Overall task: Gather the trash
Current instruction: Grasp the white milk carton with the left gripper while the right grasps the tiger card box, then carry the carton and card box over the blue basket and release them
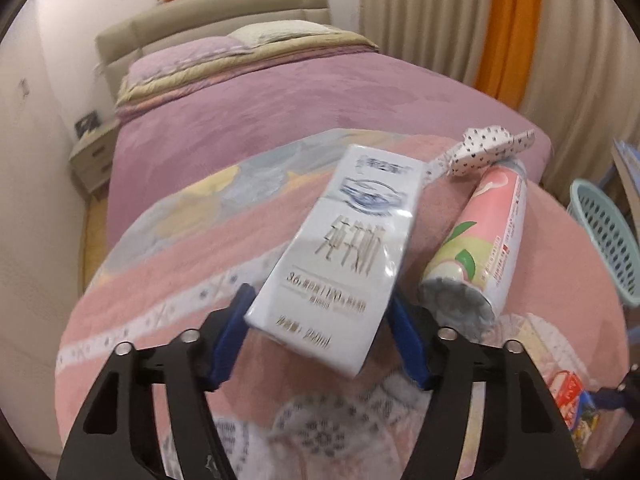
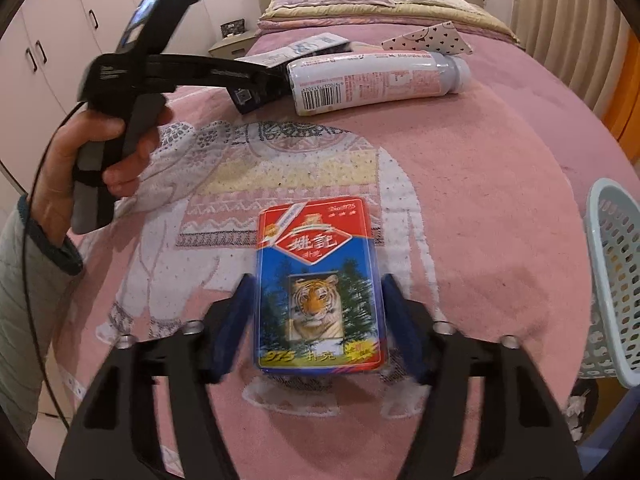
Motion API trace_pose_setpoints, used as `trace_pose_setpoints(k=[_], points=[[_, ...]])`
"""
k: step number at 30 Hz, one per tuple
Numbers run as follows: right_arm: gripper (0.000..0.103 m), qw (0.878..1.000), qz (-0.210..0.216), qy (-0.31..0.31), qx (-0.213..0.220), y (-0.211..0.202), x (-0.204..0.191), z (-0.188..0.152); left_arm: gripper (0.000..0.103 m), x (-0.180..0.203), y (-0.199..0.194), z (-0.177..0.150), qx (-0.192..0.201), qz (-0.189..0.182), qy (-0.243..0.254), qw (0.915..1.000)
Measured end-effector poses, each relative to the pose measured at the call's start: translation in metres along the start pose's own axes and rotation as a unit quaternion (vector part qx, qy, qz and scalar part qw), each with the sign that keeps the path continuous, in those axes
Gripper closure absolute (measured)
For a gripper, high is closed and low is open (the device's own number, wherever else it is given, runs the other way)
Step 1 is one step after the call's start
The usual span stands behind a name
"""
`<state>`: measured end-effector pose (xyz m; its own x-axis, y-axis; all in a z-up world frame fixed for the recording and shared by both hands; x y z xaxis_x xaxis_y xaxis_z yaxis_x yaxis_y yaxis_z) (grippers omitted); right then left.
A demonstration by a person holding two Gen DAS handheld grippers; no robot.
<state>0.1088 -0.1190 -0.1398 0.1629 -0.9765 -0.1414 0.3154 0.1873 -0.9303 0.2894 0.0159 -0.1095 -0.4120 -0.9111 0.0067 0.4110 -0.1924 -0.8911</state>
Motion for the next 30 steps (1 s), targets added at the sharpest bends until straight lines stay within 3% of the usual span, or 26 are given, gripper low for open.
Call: trace_pose_setpoints(k=[7, 11, 20, 22, 24, 30], points=[[0.045, 1.000, 0.009, 0.020, 0.013, -0.010, 0.013, -0.008, 0.046, -0.011, -0.035, -0.024, 0.034, -0.039, -0.065, 0.9965], [0.045, 0.999, 0.008, 0.025, 0.028, -0.021, 0.021, -0.010, 0.047, -0.005, -0.050, -0.046, 0.033, -0.049, -0.085, 0.9946], [0.045, 0.999, 0.013, 0.036, 0.038, -0.029, 0.031, -0.010, 0.047, 0.023, -0.065, -0.124, -0.026, -0.043, -0.105, 0.9931], [0.045, 0.998, 0.010, 0.037, 0.041, -0.033, 0.034, -0.012, 0.040, 0.027, -0.063, -0.135, -0.030, -0.049, -0.114, 0.9919], [0.045, 0.998, 0.010, 0.041, 0.042, -0.034, 0.037, -0.013, 0.035, 0.032, -0.062, -0.136, -0.029, -0.053, -0.107, 0.9924], [0.045, 0.997, 0.024, 0.055, 0.056, -0.047, 0.050, -0.017, 0.026, 0.043, -0.056, -0.115, -0.019, 0.004, -0.079, 0.9967]])
Point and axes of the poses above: each gripper's, at about its wrist camera, not at the fingertips, and y roughly the way its jaws point, x to its right, z to its top, the point moved 7 cm from there along y, roughly the way its jaws point, and after that the axes turned 13 degrees about -x, right-handed, at the moved point
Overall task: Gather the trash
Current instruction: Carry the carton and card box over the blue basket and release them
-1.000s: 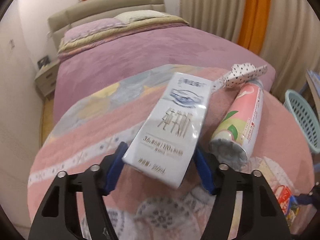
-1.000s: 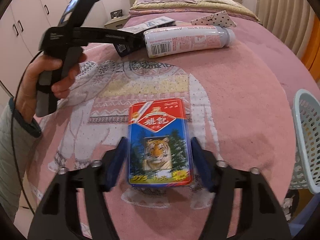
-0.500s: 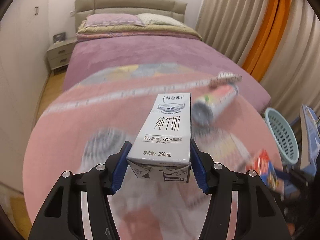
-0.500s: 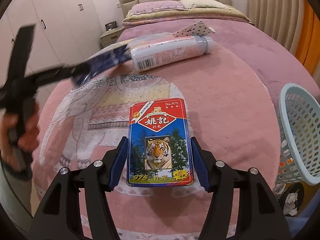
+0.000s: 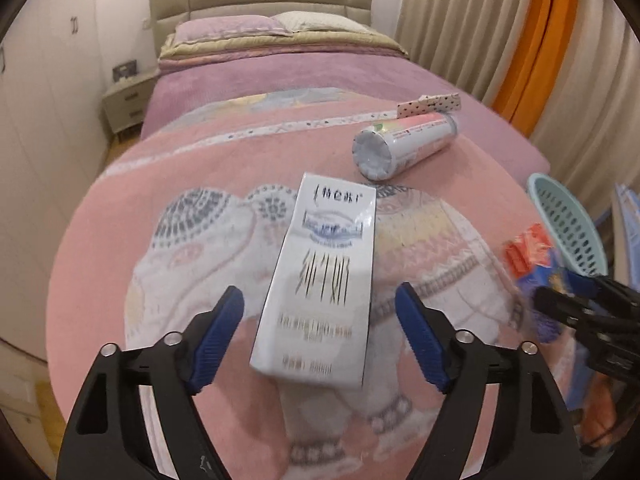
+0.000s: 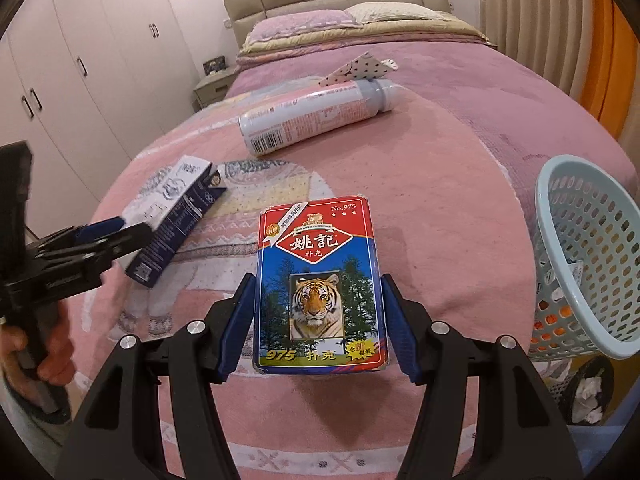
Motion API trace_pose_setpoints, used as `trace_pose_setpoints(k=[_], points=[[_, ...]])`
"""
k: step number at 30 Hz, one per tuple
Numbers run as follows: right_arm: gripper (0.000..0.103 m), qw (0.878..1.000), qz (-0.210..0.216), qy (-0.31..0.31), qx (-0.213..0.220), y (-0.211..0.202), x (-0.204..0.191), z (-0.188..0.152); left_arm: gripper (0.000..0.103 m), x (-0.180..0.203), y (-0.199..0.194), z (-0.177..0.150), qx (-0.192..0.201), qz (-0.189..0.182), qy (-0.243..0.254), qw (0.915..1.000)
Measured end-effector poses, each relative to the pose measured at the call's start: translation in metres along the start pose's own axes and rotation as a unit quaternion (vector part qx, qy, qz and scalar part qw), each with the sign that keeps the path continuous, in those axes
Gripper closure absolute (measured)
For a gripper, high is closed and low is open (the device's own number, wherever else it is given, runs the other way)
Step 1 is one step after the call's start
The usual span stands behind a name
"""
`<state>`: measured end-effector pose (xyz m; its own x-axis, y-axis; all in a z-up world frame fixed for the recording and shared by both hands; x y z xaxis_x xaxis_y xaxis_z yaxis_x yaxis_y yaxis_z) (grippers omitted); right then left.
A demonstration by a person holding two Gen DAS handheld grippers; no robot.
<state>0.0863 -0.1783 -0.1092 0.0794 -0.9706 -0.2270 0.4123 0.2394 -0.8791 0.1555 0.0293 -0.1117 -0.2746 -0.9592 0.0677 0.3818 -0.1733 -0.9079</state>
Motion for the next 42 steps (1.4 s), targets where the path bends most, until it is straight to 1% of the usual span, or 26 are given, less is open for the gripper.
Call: trace_pose_setpoints(k=[3, 4, 6, 7, 9, 12, 15, 17, 19, 20, 24, 25, 27, 31, 37, 39, 40, 42], points=[[0.045, 1.000, -0.007, 0.006, 0.008, -0.007, 0.007, -0.001, 0.026, 0.005, 0.016, 0.007, -0.021, 0.022, 0.011, 0.9995], [0.045, 1.000, -0.007, 0.007, 0.009, -0.008, 0.009, -0.001, 0.028, 0.004, 0.021, 0.008, -0.029, 0.031, 0.009, 0.9991], [0.045, 1.000, -0.007, 0.012, 0.013, -0.012, 0.015, 0.001, 0.046, 0.002, 0.024, 0.007, -0.031, 0.047, 0.001, 0.9984], [0.045, 1.000, -0.007, 0.015, 0.016, -0.015, 0.018, 0.001, 0.047, 0.001, 0.022, 0.007, -0.030, 0.047, -0.006, 0.9984], [0.045, 1.000, -0.004, 0.020, 0.023, -0.021, 0.025, 0.002, 0.048, 0.001, 0.014, 0.006, -0.017, 0.034, -0.019, 0.9991], [0.045, 0.999, -0.004, 0.032, 0.034, -0.031, 0.036, 0.005, 0.050, 0.009, -0.001, 0.008, 0.006, 0.027, -0.017, 0.9995], [0.045, 0.998, -0.007, 0.045, 0.049, -0.042, 0.051, 0.008, 0.051, 0.028, -0.025, 0.013, 0.043, -0.015, -0.006, 0.9989], [0.045, 0.997, -0.011, 0.052, 0.058, -0.049, 0.058, 0.010, 0.051, 0.042, -0.039, 0.018, 0.066, -0.029, 0.007, 0.9974], [0.045, 0.996, -0.016, 0.059, 0.068, -0.058, 0.067, 0.012, 0.051, 0.062, -0.055, 0.025, 0.092, -0.044, 0.027, 0.9944], [0.045, 0.995, -0.019, 0.063, 0.074, -0.063, 0.072, 0.013, 0.051, 0.071, -0.061, 0.028, 0.101, -0.050, 0.035, 0.9930], [0.045, 0.992, -0.027, 0.075, 0.101, -0.084, 0.095, 0.017, 0.051, 0.118, -0.078, 0.041, 0.128, -0.098, 0.073, 0.9842], [0.045, 0.991, -0.030, 0.078, 0.105, -0.088, 0.101, 0.019, 0.051, 0.132, -0.080, 0.045, 0.131, -0.105, 0.083, 0.9823], [0.045, 0.988, -0.038, 0.087, 0.118, -0.099, 0.116, 0.020, 0.051, 0.155, -0.080, 0.052, 0.132, -0.109, 0.100, 0.9802], [0.045, 0.980, -0.060, 0.123, 0.145, -0.122, 0.156, 0.024, 0.051, 0.205, -0.080, 0.069, 0.138, -0.127, 0.134, 0.9731], [0.045, 0.969, -0.074, 0.176, 0.156, -0.131, 0.208, 0.023, 0.051, 0.264, -0.062, 0.091, 0.126, -0.167, 0.159, 0.9649], [0.045, 0.965, -0.074, 0.197, 0.154, -0.129, 0.224, 0.022, 0.051, 0.281, -0.052, 0.097, 0.117, -0.171, 0.167, 0.9640], [0.045, 0.962, -0.071, 0.216, 0.150, -0.124, 0.239, 0.019, 0.051, 0.290, -0.045, 0.099, 0.111, -0.169, 0.173, 0.9639], [0.045, 0.959, -0.073, 0.232, 0.145, -0.120, 0.251, 0.019, 0.051, 0.308, -0.029, 0.105, 0.098, -0.167, 0.179, 0.9646]])
Point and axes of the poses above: each gripper's, at about its wrist camera, not at the fingertips, and y roughly the way its jaws point, x to its right, z to its top, the point moved 7 cm from there along y, roughly the way its jaws point, and after that the axes turned 13 degrees about -x, right-handed, at the moved point
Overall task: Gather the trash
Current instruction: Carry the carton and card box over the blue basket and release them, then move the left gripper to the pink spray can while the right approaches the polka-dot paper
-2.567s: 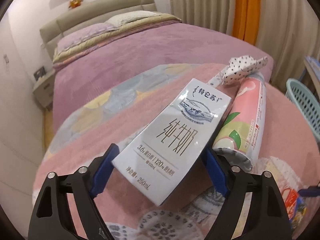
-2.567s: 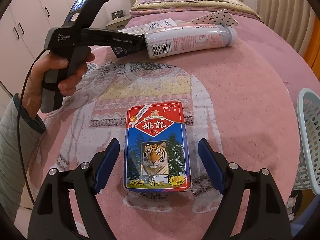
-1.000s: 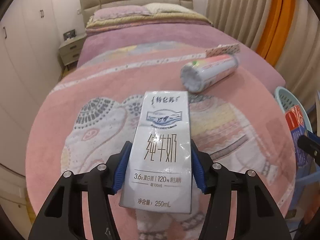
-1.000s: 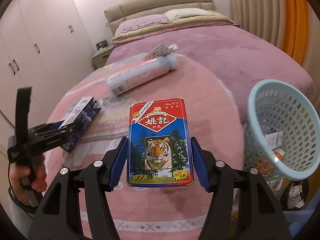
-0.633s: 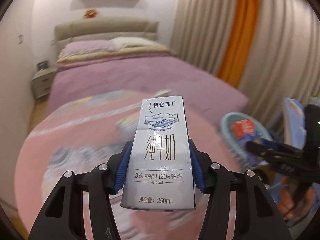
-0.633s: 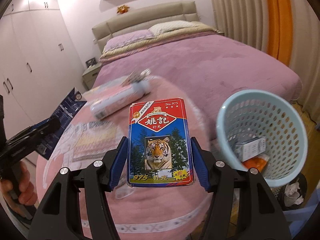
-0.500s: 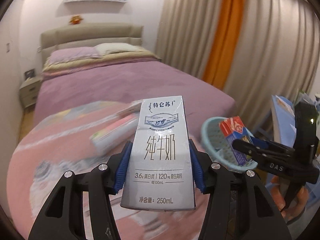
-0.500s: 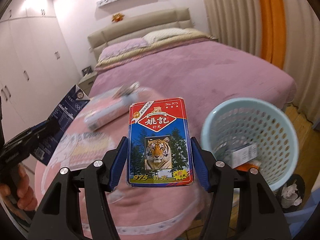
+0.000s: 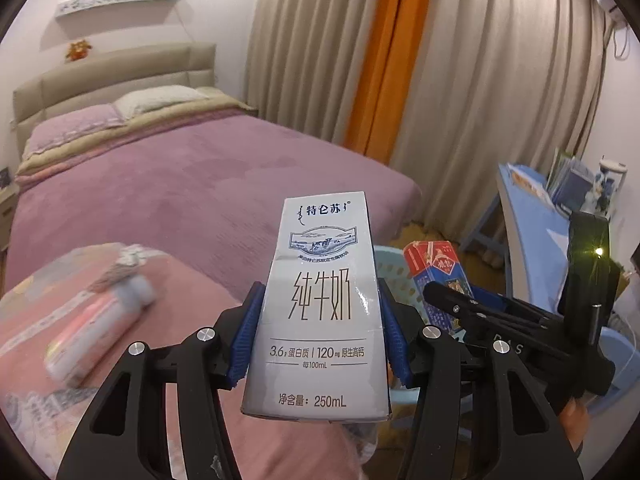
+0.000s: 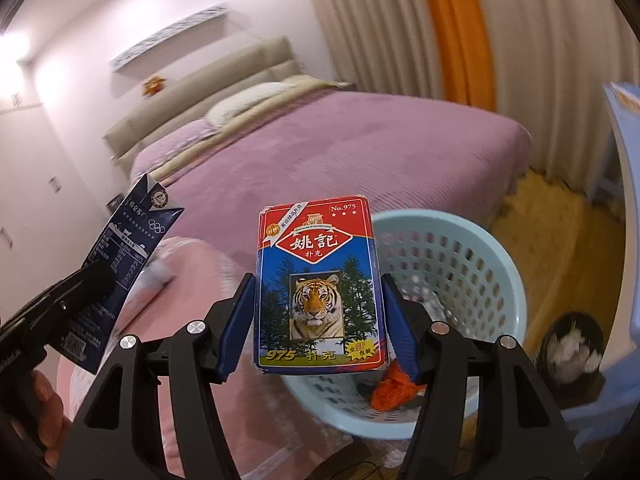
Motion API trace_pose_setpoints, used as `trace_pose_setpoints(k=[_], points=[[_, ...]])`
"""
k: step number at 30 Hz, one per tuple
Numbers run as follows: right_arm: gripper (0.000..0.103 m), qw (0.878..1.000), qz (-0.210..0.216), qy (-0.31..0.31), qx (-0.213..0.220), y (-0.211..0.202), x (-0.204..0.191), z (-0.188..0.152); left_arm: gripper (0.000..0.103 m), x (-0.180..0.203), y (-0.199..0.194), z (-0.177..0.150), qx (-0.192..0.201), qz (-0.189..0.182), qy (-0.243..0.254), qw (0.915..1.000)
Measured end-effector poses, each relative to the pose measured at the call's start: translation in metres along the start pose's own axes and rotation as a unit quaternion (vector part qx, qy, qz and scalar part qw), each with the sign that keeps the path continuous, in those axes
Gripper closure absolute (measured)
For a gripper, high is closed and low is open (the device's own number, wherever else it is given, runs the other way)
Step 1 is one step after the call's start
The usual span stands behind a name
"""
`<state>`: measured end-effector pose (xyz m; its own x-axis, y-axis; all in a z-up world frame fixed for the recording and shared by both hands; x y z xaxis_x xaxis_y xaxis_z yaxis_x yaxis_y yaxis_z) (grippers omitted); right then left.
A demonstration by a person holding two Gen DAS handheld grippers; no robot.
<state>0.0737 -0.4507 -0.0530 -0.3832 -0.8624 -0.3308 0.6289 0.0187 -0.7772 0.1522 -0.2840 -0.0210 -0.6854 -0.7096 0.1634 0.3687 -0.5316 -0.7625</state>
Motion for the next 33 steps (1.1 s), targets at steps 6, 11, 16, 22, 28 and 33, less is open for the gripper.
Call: trace_pose_setpoints(k=[6, 11, 16, 22, 28, 33], points=[[0.045, 0.999, -0.032, 0.040, -0.020, 0.023, 0.033, 0.001, 0.051, 0.008, 0.046, 0.008, -0.036, -0.006, 0.002, 0.9993], [0.044, 0.996, -0.050, 0.062, -0.030, 0.032, 0.053, 0.004, 0.050, 0.012, 0.079, 0.009, -0.070, -0.023, 0.001, 0.9973], [0.038, 0.994, -0.048, 0.086, -0.049, 0.043, 0.071, 0.001, 0.036, 0.017, 0.086, 0.002, -0.077, -0.043, -0.001, 0.9961], [0.037, 0.994, -0.041, 0.090, -0.056, 0.048, 0.081, -0.003, 0.031, 0.013, 0.075, -0.004, -0.068, -0.051, -0.006, 0.9964], [0.037, 0.996, -0.035, 0.069, -0.052, 0.043, 0.060, -0.009, 0.031, 0.002, 0.053, -0.011, -0.050, -0.057, -0.020, 0.9969], [0.037, 0.998, -0.016, 0.044, -0.049, 0.034, 0.033, -0.013, 0.031, -0.010, 0.033, -0.020, -0.037, -0.078, -0.042, 0.9954]])
Point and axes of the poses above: each gripper's, at about its wrist camera, not at the fingertips, and y roughly the way its jaws point, x to its right, z to its top, the point moved 7 cm from there along y, roughly the way its jaws point, and after that the axes turned 13 degrees about -x, right-handed, at the moved point
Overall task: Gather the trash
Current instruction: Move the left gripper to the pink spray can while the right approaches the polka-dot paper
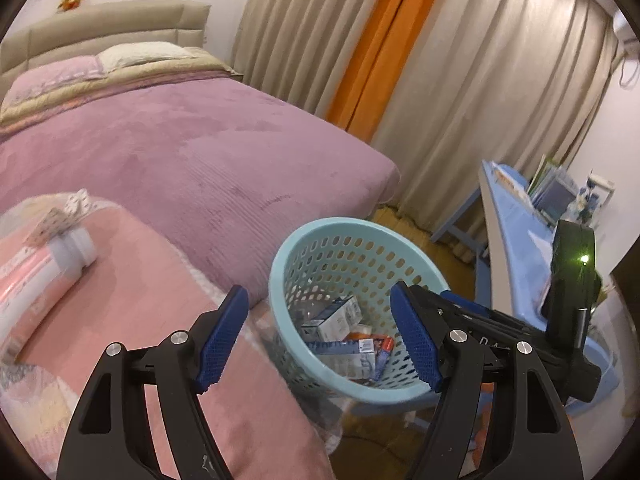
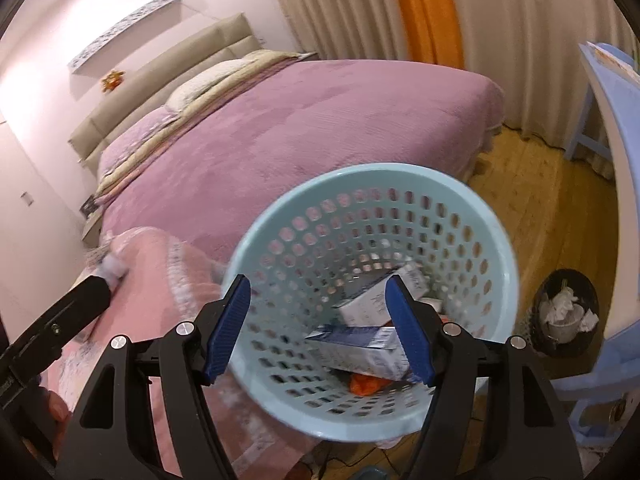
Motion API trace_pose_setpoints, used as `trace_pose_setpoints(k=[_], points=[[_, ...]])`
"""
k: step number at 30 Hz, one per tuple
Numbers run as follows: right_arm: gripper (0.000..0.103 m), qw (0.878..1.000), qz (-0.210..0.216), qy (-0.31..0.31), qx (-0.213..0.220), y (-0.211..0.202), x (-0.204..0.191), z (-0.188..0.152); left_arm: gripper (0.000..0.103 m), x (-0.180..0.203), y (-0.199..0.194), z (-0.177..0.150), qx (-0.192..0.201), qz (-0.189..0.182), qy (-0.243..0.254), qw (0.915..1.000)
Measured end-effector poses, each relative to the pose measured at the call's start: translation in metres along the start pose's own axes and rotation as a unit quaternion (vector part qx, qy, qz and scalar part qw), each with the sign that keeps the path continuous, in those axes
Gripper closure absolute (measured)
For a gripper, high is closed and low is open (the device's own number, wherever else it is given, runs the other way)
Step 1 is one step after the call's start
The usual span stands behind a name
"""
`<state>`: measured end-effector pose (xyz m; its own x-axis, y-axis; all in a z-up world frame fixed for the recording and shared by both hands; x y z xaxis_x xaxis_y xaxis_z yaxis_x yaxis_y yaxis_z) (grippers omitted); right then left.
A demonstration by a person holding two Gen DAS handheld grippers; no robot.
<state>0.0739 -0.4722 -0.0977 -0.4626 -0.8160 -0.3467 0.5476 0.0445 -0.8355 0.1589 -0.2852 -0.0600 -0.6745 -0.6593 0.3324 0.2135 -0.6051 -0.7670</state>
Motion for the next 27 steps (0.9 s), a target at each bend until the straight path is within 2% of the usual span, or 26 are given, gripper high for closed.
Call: trace_pose_setpoints(k=[8, 14, 18, 20, 24, 27], points=[[0.037, 0.999, 0.013, -0.051, 0.006, -0.011, -0.049, -0.008, 0.031, -0.027, -0.043, -0.011, 0.035, 0.014, -0.010, 0.9992], [0.037, 0.994, 0.034, -0.101, 0.005, -0.013, -0.100, -0.008, 0.031, -0.072, -0.081, -0.013, 0.069, 0.066, -0.030, 0.9950], [0.037, 0.988, 0.044, -0.148, 0.004, -0.013, -0.146, -0.002, 0.031, -0.117, -0.118, 0.004, 0.087, 0.107, -0.054, 0.9890], [0.037, 0.984, 0.040, -0.171, 0.013, -0.014, -0.168, 0.003, 0.030, -0.137, -0.137, 0.008, 0.094, 0.108, -0.067, 0.9874], [0.037, 0.977, 0.048, -0.207, 0.019, -0.001, -0.213, 0.015, 0.024, -0.176, -0.145, 0.014, 0.087, 0.122, -0.082, 0.9853], [0.037, 0.973, 0.060, -0.224, 0.013, 0.014, -0.241, 0.026, 0.024, -0.195, -0.123, 0.008, 0.051, 0.100, -0.092, 0.9894]])
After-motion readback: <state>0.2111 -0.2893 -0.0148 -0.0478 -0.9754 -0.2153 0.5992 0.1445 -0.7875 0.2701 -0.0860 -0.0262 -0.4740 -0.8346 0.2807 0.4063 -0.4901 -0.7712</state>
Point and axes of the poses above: each gripper's, at about its wrist camera, not at the fingertips, and y roughly the way its jaws point, x to its right, z to its top, the point moved 7 cm from there along y, roughly the way its jaws point, and after that the axes turned 13 degrees about -x, right-handed, at the moved point
